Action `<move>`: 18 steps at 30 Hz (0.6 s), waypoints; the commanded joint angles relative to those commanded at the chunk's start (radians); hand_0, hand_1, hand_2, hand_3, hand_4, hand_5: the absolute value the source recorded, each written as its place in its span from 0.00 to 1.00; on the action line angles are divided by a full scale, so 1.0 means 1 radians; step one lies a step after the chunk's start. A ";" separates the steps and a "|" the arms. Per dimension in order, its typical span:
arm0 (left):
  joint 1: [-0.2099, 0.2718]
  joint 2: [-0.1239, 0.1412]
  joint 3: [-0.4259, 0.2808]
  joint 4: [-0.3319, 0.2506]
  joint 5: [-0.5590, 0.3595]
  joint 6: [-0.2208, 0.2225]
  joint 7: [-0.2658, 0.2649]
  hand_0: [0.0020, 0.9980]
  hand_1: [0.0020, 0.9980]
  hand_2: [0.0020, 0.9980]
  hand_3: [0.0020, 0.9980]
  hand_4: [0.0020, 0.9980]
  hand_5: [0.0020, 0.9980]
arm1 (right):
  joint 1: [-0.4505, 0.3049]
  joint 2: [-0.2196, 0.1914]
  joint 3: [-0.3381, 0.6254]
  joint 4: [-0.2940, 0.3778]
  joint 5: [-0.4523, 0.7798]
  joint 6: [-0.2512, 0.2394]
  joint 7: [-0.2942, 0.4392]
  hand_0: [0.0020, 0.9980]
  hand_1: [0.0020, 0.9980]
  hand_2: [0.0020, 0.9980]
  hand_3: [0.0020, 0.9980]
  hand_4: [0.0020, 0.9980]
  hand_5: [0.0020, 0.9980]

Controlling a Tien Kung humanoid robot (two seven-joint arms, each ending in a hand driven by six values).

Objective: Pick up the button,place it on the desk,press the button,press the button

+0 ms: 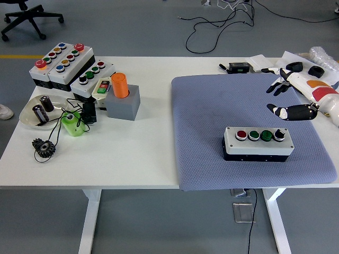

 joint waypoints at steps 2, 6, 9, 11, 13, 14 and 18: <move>0.000 0.000 0.001 0.000 0.000 0.000 0.000 0.61 0.53 0.51 0.48 0.28 1.00 | 0.001 -0.001 -0.012 0.009 -0.002 0.029 -0.020 0.21 0.01 0.16 0.82 0.43 0.00; 0.001 0.000 0.000 0.000 0.001 0.000 0.000 0.61 0.53 0.51 0.48 0.28 1.00 | 0.007 0.000 -0.034 0.015 -0.019 0.080 -0.048 0.21 0.01 0.16 0.82 0.43 0.00; -0.002 0.001 -0.005 -0.001 0.004 0.000 -0.001 0.61 0.53 0.51 0.48 0.28 1.00 | 0.016 0.002 -0.054 0.020 -0.039 0.132 -0.074 0.16 0.00 0.13 0.80 0.39 0.00; -0.004 0.002 -0.009 -0.001 0.006 0.001 -0.002 0.61 0.53 0.51 0.48 0.28 1.00 | 0.020 0.005 -0.061 0.025 -0.052 0.174 -0.088 0.16 0.00 0.13 0.80 0.39 0.00; -0.004 0.003 -0.010 -0.001 0.006 0.001 -0.003 0.61 0.53 0.51 0.48 0.28 1.00 | 0.024 0.005 -0.066 0.027 -0.053 0.187 -0.092 0.16 0.00 0.13 0.80 0.39 0.00; -0.006 0.003 -0.011 -0.001 0.008 0.001 -0.003 0.61 0.53 0.51 0.48 0.28 1.00 | 0.028 0.005 -0.075 0.028 -0.055 0.195 -0.098 0.16 0.00 0.12 0.79 0.38 0.00; -0.007 0.003 -0.012 -0.002 0.008 0.002 -0.004 0.61 0.53 0.51 0.48 0.28 1.00 | 0.036 0.010 -0.095 0.029 -0.058 0.213 -0.108 0.16 0.00 0.12 0.79 0.38 0.00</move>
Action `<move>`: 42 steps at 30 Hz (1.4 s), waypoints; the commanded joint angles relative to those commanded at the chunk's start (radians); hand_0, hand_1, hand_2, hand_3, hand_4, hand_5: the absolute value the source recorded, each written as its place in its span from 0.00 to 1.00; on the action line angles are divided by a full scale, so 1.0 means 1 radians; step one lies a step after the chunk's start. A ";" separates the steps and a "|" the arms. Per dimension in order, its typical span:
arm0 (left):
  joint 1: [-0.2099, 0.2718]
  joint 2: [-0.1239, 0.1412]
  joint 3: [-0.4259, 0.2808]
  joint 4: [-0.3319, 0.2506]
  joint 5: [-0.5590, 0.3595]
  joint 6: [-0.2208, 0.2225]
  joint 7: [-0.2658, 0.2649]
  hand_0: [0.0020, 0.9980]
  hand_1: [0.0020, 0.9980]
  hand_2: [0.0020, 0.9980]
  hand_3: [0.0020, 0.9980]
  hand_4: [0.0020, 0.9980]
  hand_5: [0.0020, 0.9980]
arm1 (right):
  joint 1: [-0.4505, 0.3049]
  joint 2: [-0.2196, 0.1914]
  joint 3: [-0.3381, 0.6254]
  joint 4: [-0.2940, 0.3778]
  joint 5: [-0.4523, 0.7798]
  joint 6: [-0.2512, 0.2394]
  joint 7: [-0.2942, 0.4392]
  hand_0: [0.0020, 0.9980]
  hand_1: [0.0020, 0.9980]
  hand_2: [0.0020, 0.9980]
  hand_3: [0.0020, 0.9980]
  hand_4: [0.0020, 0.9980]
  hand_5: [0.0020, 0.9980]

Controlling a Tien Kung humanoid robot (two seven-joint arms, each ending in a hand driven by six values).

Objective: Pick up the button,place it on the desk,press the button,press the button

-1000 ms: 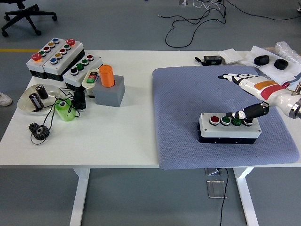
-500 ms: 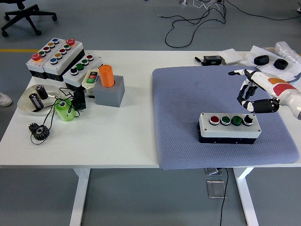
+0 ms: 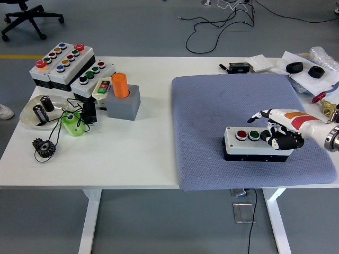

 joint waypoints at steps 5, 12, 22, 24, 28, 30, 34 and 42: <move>-0.003 -0.001 -0.001 0.000 0.001 0.000 0.001 0.61 0.53 0.51 0.48 0.28 1.00 | -0.010 0.014 0.002 -0.007 -0.011 0.008 0.002 0.15 0.00 0.12 0.77 0.38 0.00; -0.007 -0.002 -0.005 0.001 0.004 0.000 0.002 0.61 0.53 0.51 0.48 0.28 1.00 | -0.012 0.019 0.006 -0.013 -0.021 0.020 -0.001 0.15 0.00 0.12 0.76 0.37 0.00; -0.009 -0.003 -0.007 -0.001 0.007 0.001 0.000 0.61 0.53 0.51 0.48 0.28 1.00 | -0.017 0.022 0.002 -0.038 -0.021 0.037 -0.003 0.15 0.00 0.11 0.75 0.36 0.00; -0.008 -0.004 -0.005 -0.001 0.006 0.001 0.001 0.61 0.53 0.51 0.48 0.28 1.00 | -0.019 0.022 0.000 -0.044 -0.021 0.040 -0.004 0.15 0.00 0.11 0.75 0.36 0.00; -0.006 -0.005 -0.001 -0.001 0.004 0.001 0.001 0.61 0.53 0.51 0.48 0.28 1.00 | -0.021 0.024 -0.003 -0.056 -0.022 0.043 -0.005 0.15 0.00 0.11 0.75 0.36 0.00; -0.004 -0.005 0.003 -0.001 0.001 0.001 0.001 0.61 0.53 0.51 0.48 0.28 1.00 | -0.022 0.023 -0.002 -0.059 -0.021 0.044 -0.005 0.15 0.00 0.11 0.75 0.36 0.00; -0.002 -0.006 0.008 -0.001 -0.001 0.001 0.002 0.61 0.53 0.51 0.48 0.28 1.00 | -0.024 0.022 0.006 -0.062 -0.021 0.043 -0.005 0.15 0.00 0.11 0.75 0.36 0.00; 0.001 -0.006 0.013 0.000 -0.004 0.001 0.002 0.61 0.53 0.51 0.48 0.28 1.00 | -0.026 0.022 0.012 -0.073 -0.020 0.046 -0.006 0.15 0.00 0.11 0.75 0.36 0.00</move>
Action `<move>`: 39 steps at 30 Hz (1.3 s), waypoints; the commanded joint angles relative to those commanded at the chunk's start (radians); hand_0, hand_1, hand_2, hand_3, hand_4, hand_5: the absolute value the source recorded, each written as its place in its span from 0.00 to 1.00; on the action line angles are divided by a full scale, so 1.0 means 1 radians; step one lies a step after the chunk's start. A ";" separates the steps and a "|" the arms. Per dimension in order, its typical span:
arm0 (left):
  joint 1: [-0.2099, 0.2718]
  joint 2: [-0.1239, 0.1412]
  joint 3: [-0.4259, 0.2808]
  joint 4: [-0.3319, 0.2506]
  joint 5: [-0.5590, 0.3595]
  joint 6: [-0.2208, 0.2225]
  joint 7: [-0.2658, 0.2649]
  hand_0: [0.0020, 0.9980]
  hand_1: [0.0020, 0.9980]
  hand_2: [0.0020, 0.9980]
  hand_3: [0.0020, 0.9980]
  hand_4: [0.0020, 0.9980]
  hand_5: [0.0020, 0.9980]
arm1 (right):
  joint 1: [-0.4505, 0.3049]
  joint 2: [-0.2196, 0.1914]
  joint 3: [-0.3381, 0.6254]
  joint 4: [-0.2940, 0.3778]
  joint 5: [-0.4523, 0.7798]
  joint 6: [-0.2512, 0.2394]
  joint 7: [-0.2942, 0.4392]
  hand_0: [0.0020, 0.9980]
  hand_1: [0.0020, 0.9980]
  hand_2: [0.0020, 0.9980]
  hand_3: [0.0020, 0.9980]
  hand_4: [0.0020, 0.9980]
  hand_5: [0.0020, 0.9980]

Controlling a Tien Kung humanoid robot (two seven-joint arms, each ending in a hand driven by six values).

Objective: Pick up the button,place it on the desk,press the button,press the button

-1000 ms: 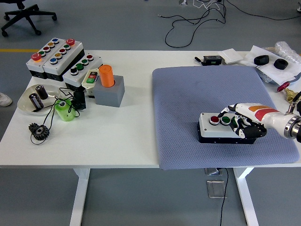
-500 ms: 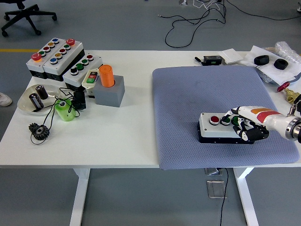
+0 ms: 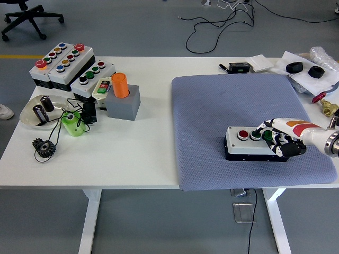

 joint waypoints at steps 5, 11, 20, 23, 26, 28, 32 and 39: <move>0.003 -0.001 0.006 0.000 -0.003 0.000 0.001 0.61 0.53 0.51 0.48 0.28 1.00 | -0.003 0.002 0.000 -0.007 0.001 0.000 0.001 0.15 0.00 0.11 0.74 0.36 0.00; 0.008 -0.001 0.018 0.001 -0.008 -0.001 0.002 0.61 0.53 0.51 0.48 0.28 1.00 | -0.005 0.008 -0.007 -0.033 0.006 0.001 0.001 0.15 0.00 0.11 0.74 0.37 0.00; 0.017 0.000 0.025 0.000 -0.008 -0.002 0.003 0.61 0.53 0.51 0.48 0.28 1.00 | -0.007 0.015 -0.047 -0.039 -0.003 0.020 -0.007 0.15 0.00 0.11 0.74 0.37 0.00; 0.017 0.000 0.026 0.000 -0.012 -0.002 0.002 0.61 0.53 0.51 0.48 0.28 1.00 | -0.014 0.016 -0.024 -0.030 -0.008 0.016 -0.006 0.15 0.00 0.12 0.74 0.37 0.00; 0.013 0.002 0.014 0.000 -0.003 -0.002 0.002 0.61 0.53 0.51 0.48 0.28 1.00 | -0.015 0.014 0.033 -0.005 -0.018 -0.002 -0.005 0.15 0.00 0.12 0.74 0.37 0.00; 0.011 0.002 0.013 0.000 -0.003 -0.003 0.002 0.61 0.53 0.51 0.48 0.28 1.00 | -0.011 0.016 0.059 0.004 -0.021 -0.011 -0.005 0.15 0.00 0.12 0.74 0.37 0.00; 0.009 0.003 0.014 0.000 -0.003 -0.003 0.003 0.61 0.53 0.51 0.48 0.28 1.00 | 0.006 0.028 0.077 0.015 -0.023 -0.016 -0.005 0.15 0.00 0.12 0.74 0.37 0.00; 0.008 0.003 0.010 -0.001 -0.001 -0.002 0.002 0.61 0.53 0.51 0.48 0.28 1.00 | 0.029 0.055 0.032 0.007 -0.019 -0.010 -0.007 0.15 0.00 0.12 0.74 0.37 0.00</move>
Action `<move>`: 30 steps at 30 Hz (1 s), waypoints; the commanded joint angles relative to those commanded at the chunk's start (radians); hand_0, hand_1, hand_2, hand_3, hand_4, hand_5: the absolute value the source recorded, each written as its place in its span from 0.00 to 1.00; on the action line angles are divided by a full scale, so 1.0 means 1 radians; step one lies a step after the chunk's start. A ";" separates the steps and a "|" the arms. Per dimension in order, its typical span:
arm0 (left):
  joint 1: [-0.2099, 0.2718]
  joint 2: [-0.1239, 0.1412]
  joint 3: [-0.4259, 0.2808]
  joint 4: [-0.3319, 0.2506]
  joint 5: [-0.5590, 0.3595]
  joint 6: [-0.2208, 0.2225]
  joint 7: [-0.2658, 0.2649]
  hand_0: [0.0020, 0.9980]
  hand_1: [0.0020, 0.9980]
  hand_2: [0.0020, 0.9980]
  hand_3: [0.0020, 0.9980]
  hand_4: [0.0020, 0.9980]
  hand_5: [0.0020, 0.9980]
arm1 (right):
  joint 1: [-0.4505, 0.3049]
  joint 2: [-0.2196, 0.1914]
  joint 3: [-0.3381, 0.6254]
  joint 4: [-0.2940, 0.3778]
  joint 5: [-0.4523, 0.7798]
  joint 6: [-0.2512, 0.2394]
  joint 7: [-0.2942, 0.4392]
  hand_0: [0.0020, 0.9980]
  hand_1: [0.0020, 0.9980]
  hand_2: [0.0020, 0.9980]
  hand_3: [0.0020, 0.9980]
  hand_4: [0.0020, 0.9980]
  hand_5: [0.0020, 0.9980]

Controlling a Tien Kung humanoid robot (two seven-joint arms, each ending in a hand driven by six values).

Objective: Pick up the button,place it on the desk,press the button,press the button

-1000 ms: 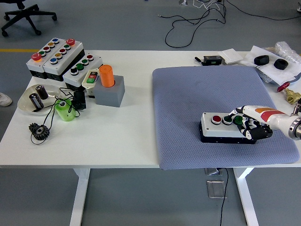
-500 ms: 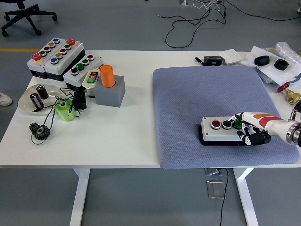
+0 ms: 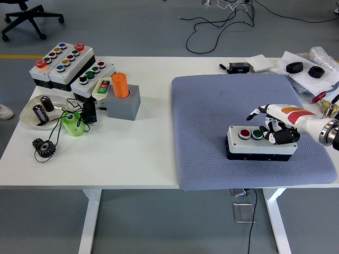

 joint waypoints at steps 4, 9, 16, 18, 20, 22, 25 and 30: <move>0.000 0.000 -0.001 0.000 0.001 0.001 0.000 0.61 0.53 0.51 0.48 0.28 1.00 | 0.008 0.010 -0.028 -0.006 0.002 0.003 -0.001 0.15 0.00 0.12 0.74 0.37 0.00; 0.000 0.000 -0.005 0.000 0.005 0.000 0.000 0.61 0.53 0.51 0.48 0.28 1.00 | 0.007 0.011 -0.037 -0.015 0.003 0.005 0.000 0.15 0.00 0.12 0.74 0.37 0.00; -0.003 0.000 -0.005 0.000 0.004 0.000 0.001 0.61 0.53 0.51 0.48 0.28 1.00 | -0.004 -0.004 -0.027 -0.007 0.004 0.008 -0.001 0.15 0.00 0.12 0.74 0.37 0.00; -0.003 0.000 -0.004 0.000 0.004 -0.001 0.001 0.61 0.53 0.51 0.48 0.28 1.00 | -0.006 -0.005 -0.027 -0.002 0.004 0.009 -0.001 0.15 0.00 0.12 0.74 0.37 0.00; -0.003 0.001 -0.004 0.000 0.005 -0.001 0.001 0.61 0.53 0.51 0.48 0.28 1.00 | -0.008 -0.005 -0.026 0.002 0.005 0.010 -0.002 0.15 0.00 0.12 0.74 0.37 0.00; -0.005 0.001 -0.004 0.000 0.004 -0.001 0.001 0.61 0.53 0.51 0.48 0.28 1.00 | -0.007 -0.005 -0.025 0.004 0.005 0.011 -0.002 0.15 0.00 0.12 0.74 0.37 0.00; -0.007 0.002 -0.007 0.000 0.008 -0.001 0.001 0.61 0.53 0.51 0.48 0.28 1.00 | -0.004 -0.005 -0.027 0.003 0.006 0.011 -0.002 0.15 0.00 0.12 0.74 0.37 0.00; -0.008 0.001 -0.012 0.001 0.009 0.001 0.001 0.61 0.53 0.51 0.48 0.28 1.00 | 0.008 0.005 -0.043 -0.029 0.011 0.014 -0.002 0.15 0.00 0.12 0.74 0.37 0.00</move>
